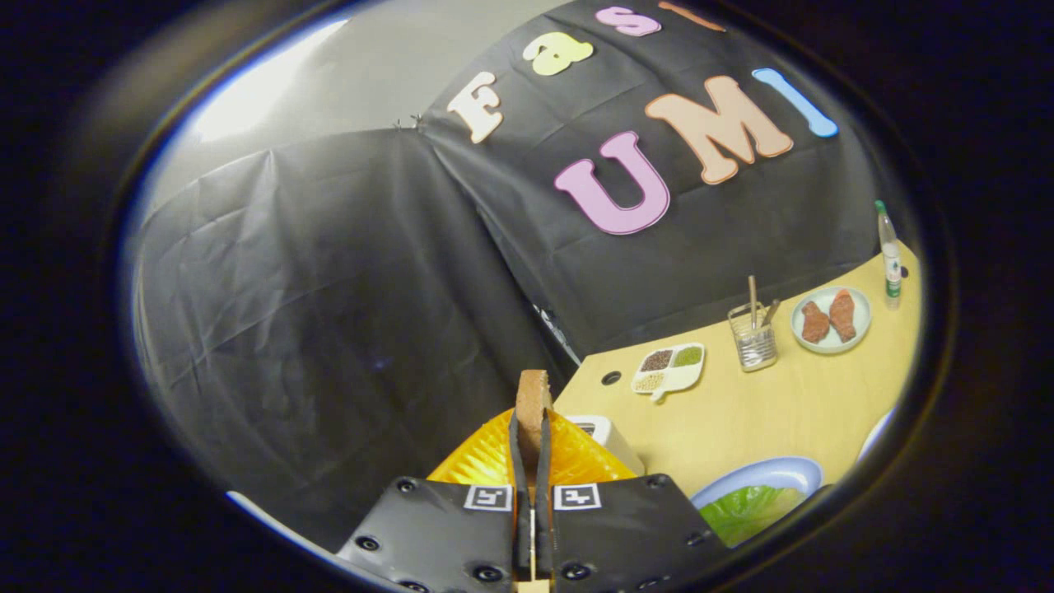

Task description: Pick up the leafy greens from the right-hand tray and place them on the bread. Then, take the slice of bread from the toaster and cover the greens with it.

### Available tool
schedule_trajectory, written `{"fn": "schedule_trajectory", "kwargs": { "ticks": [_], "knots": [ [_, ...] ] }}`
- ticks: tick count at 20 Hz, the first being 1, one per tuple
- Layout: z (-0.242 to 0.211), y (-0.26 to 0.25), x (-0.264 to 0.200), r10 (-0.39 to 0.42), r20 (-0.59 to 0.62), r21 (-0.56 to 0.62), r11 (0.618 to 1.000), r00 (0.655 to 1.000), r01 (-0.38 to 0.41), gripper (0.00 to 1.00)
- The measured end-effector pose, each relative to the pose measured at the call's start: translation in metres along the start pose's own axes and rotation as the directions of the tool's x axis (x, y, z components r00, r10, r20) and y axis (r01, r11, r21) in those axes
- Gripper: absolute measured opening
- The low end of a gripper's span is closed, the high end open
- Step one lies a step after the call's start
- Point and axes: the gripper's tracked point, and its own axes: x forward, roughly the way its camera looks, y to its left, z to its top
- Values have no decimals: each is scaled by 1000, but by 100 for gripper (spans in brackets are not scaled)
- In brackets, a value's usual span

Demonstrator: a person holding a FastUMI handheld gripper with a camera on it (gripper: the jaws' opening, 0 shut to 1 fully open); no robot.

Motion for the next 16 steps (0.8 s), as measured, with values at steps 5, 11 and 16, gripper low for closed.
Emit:
{"fn": "schedule_trajectory", "kwargs": {
  "ticks": [5,11,16],
  "knots": [
    [3,-22,-41,12,53,29,999,999,-14,5],
    [-33,-65,-68,-7,25,94,996,1000,5,5],
    [-70,-107,-75,-12,-16,198,980,1000,15,5]
  ]
}}
